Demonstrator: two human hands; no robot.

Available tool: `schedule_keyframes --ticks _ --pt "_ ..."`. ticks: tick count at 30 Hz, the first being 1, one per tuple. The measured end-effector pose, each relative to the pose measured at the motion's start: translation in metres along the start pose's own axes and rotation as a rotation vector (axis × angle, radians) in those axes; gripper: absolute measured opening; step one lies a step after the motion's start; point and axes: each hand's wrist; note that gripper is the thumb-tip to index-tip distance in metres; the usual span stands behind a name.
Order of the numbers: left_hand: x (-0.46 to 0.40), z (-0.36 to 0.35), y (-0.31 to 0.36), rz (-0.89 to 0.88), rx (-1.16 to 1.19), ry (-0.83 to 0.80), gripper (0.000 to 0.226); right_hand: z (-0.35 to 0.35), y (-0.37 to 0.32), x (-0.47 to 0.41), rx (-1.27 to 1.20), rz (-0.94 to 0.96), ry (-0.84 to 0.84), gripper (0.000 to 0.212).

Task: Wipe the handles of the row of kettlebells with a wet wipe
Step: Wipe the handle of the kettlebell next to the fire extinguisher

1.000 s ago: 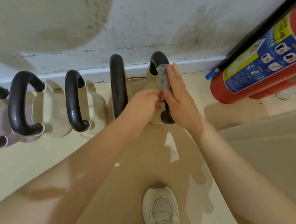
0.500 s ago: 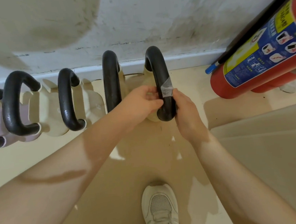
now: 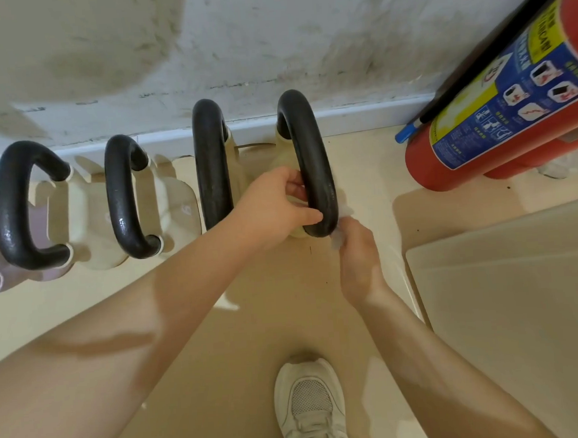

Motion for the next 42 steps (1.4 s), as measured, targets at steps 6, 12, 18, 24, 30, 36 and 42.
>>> schedule_keyframes --ticks 6,12,18,24,30,36,42 --pt "-0.002 -0.001 -0.003 -0.012 0.042 -0.008 0.054 -0.019 -0.017 -0.002 -0.108 0.193 0.013 0.041" --pt "-0.002 -0.002 -0.002 -0.015 0.048 0.015 0.055 -0.021 -0.010 -0.006 -0.005 0.210 0.016 0.028" --pt "0.004 -0.007 0.003 -0.027 0.059 0.062 0.065 -0.021 -0.007 -0.011 0.467 0.511 -0.015 0.048" --pt "0.009 -0.013 0.007 0.019 0.181 0.041 0.054 -0.013 0.048 0.006 0.503 0.315 -0.047 0.058" --pt "0.022 0.003 0.017 0.089 0.557 0.044 0.034 -0.020 0.018 -0.002 0.622 0.569 -0.064 0.061" --pt "0.034 0.022 0.029 -0.087 0.300 0.121 0.048 -0.001 -0.034 -0.029 1.088 0.712 -0.065 0.050" --pt "0.040 0.023 0.012 -0.100 0.287 0.109 0.028 0.010 0.004 -0.026 2.048 1.063 -0.132 0.025"
Point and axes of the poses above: each hand's wrist, its own x-axis away from the middle knuckle, its own z-axis out of the back of the hand, y = z × x, and after that the axes turned 13 degrees about -y, right-handed
